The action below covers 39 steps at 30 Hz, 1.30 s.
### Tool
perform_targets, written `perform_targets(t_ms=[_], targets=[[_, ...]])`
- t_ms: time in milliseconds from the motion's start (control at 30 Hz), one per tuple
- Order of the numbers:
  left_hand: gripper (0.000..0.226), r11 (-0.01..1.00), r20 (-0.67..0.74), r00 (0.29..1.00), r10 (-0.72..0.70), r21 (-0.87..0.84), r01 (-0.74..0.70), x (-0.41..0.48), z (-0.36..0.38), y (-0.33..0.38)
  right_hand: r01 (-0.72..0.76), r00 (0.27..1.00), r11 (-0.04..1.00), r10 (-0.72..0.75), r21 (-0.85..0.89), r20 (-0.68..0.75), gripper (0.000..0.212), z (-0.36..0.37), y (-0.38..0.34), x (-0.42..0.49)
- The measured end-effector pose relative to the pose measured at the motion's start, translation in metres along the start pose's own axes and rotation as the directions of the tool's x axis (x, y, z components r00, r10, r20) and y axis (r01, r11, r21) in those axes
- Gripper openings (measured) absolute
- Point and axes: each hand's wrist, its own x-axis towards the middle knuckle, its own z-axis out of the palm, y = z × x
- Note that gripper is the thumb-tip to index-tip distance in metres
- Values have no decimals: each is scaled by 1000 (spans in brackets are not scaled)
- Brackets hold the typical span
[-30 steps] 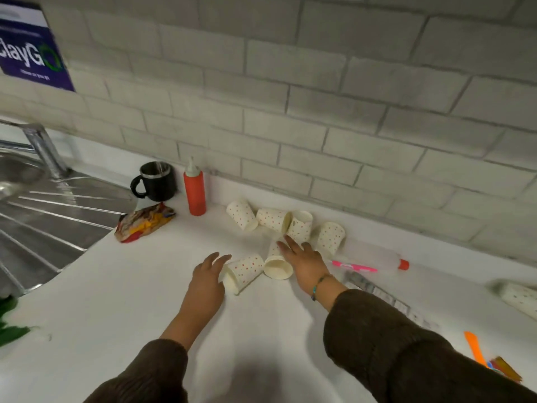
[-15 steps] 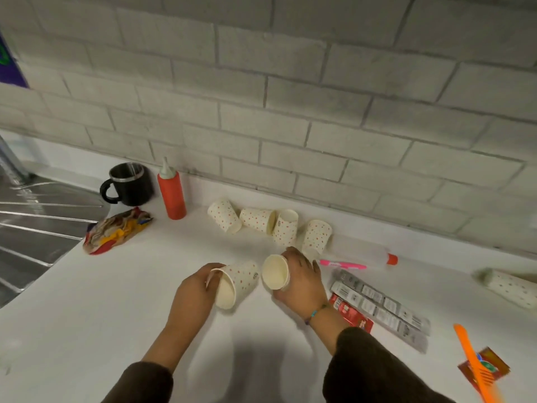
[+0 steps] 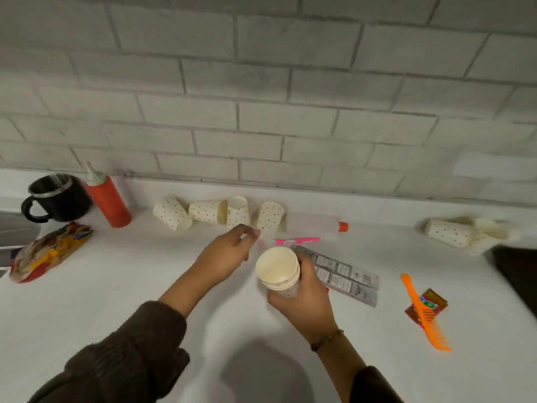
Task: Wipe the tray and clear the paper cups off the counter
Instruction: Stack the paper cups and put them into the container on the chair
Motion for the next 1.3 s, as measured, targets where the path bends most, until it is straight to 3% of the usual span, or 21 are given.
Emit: perform_targets(t_ms=[133, 333, 500, 600, 700, 800, 967, 1167, 1300], targets=[[31, 988, -68, 997, 42, 154, -31, 61, 30, 6, -74, 992, 989, 86, 128, -91, 69, -35, 15, -7], [60, 965, -133, 991, -14, 259, 49, 127, 83, -3, -189, 967, 959, 220, 212, -129, 64, -77, 42, -27], [70, 952, -216, 976, 28, 304, 40, 165, 107, -3, -264, 944, 936, 300, 235, -135, 64, -105, 62, -44], [84, 948, -197, 980, 28, 317, 37, 168, 115, -3, -273, 926, 932, 322, 239, -197, 66, -121, 69, -52], [100, 972, -179, 982, 68, 232, -25, 152, 121, 7, -261, 907, 926, 332, 273, -258, 66, -133, 76, -62], [104, 997, -215, 975, 65, -18, -71, 116, 120, 33, -232, 902, 923, 322, 306, -287, 70, -142, 79, -75], [86, 872, -189, 957, 218, -402, -279, 16, 129, 78, -215, 898, 936, 301, 278, -321, 79, -158, 73, -102], [57, 773, -105, 981, 166, -604, -195, -105, 171, 104, -217, 881, 942, 302, 255, -365, 73, -191, 72, -135], [48, 765, -9, 986, 165, -630, -134, -155, 209, 120, -241, 873, 949, 304, 205, -382, 83, -223, 84, -161]])
